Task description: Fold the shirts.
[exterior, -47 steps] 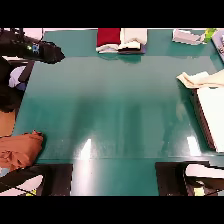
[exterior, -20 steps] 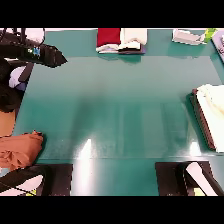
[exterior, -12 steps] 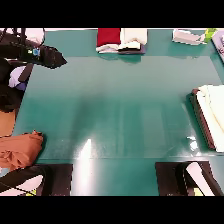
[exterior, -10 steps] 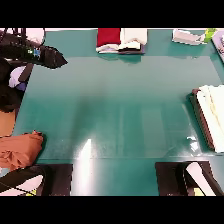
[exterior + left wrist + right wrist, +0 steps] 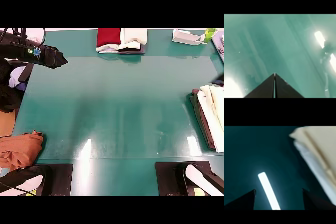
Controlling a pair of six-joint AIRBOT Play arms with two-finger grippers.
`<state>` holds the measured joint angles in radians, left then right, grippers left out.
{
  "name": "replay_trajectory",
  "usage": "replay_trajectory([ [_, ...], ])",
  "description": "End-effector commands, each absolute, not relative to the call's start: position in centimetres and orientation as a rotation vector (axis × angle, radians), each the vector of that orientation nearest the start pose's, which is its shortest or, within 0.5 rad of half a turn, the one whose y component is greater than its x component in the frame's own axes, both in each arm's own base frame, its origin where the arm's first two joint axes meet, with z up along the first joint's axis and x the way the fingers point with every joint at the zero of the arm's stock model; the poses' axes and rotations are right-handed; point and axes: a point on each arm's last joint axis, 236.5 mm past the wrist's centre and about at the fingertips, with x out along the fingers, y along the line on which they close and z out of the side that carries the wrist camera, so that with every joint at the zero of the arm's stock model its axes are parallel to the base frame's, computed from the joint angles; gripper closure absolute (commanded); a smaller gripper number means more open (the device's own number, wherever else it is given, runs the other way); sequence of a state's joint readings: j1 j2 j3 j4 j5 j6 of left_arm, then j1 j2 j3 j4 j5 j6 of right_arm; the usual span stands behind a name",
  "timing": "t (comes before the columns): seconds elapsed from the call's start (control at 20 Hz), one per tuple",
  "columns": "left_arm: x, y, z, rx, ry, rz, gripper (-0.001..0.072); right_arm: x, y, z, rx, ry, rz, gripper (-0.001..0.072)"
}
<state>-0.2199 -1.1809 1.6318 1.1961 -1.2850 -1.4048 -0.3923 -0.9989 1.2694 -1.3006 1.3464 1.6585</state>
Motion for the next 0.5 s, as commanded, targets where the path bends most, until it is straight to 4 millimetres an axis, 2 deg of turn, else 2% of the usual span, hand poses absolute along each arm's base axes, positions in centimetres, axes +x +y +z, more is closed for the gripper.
replay_trajectory([
  [0.0, 38.8, -17.0, 23.9, -0.008, 0.787, -0.56, 0.0683, 35.8, 5.6, 13.3, 0.363, 1.096, 0.151, 0.0064],
  [0.1, 38.9, -16.9, 23.8, -0.007, 0.788, -0.558, 0.0683, 35.8, 10.6, 11.7, 0.292, 1.149, 0.267, 0.0087],
  [0.2, 38.8, -17.0, 23.9, -0.009, 0.788, -0.56, 0.0683, 35.1, 14.5, 10.1, 0.234, 1.202, 0.352, 0.0351],
  [0.3, 38.8, -17.0, 23.9, -0.009, 0.788, -0.561, 0.0683, 34.4, 17.2, 8.9, 0.19, 1.243, 0.41, 0.051],
  [0.35, 38.8, -17.0, 23.9, -0.009, 0.788, -0.561, 0.0682, 34.1, 18.1, 8.4, 0.172, 1.258, 0.431, 0.0663],
  [0.45, 38.8, -17.0, 23.9, -0.009, 0.788, -0.561, 0.0682, 33.7, 19.2, 7.7, 0.148, 1.277, 0.456, 0.0688],
])
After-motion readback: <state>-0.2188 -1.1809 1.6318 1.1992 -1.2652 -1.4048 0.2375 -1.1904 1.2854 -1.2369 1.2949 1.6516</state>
